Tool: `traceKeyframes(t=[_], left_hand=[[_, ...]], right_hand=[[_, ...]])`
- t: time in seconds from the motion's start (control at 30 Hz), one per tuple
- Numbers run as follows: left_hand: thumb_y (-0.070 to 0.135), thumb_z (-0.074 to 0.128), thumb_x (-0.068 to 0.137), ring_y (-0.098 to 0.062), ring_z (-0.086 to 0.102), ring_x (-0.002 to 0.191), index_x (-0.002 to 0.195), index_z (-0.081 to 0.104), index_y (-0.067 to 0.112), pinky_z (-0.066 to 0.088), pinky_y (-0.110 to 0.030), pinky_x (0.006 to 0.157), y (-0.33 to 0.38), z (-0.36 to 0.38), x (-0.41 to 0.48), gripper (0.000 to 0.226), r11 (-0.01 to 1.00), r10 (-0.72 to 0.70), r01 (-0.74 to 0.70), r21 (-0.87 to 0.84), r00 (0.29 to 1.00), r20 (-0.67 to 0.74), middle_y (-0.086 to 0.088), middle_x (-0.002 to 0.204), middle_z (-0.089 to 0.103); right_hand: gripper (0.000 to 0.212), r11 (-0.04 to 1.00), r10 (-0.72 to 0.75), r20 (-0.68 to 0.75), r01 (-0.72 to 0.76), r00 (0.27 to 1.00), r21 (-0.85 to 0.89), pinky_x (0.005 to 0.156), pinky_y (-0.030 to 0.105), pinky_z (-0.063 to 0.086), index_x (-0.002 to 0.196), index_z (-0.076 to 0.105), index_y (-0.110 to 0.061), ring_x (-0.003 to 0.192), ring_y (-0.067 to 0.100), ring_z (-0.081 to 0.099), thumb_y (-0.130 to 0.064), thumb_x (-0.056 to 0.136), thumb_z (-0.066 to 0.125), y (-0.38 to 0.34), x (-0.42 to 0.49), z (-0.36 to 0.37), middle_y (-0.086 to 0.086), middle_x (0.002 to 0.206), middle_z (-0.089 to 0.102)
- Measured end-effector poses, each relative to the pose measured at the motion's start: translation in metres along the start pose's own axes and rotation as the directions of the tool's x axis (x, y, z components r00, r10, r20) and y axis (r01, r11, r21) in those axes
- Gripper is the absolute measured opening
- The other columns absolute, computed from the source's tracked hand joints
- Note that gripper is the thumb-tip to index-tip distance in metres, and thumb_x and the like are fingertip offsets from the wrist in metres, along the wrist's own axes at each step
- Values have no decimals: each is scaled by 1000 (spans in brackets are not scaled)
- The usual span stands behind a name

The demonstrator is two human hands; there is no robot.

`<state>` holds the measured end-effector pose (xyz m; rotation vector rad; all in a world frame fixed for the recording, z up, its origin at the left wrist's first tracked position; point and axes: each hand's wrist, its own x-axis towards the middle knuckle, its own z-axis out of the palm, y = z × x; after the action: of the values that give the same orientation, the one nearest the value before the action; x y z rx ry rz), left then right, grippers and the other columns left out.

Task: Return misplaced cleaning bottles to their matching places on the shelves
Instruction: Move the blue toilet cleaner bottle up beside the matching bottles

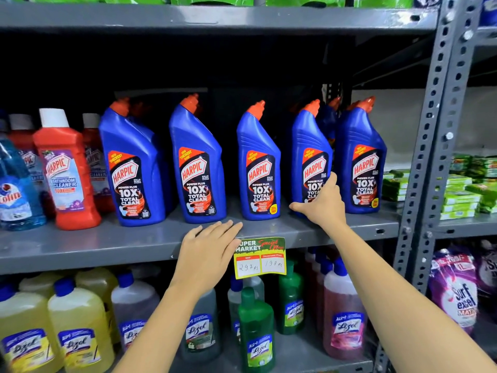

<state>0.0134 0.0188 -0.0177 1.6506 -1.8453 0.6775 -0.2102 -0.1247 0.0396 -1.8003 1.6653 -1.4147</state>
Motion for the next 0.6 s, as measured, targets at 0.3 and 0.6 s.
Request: traceKeyframes(t=[0.3,0.6], left_hand=[[32,51,99,-17,54,126,133,56,27,39,-43,103,0,0,0,35,1000,-9,9,-3,1000,8,3,135,59],[34,45,101,-19,58,120,139,50,20,42,-42,97,1,6,-3,41,1000,-6,8,28,998,-61,2,127,65]], right_hand=[[124,1000,2,-24,-3,1000,-5,93,49,45,147,15,-14,119,38,54,-40,54,94,1,-3,1,16,136,48],[141,998,30,-36,-32,999,-53,77,43,45,154,-7,-20,116,36,58,-50,57,90,1,-10,1,13,142,45]])
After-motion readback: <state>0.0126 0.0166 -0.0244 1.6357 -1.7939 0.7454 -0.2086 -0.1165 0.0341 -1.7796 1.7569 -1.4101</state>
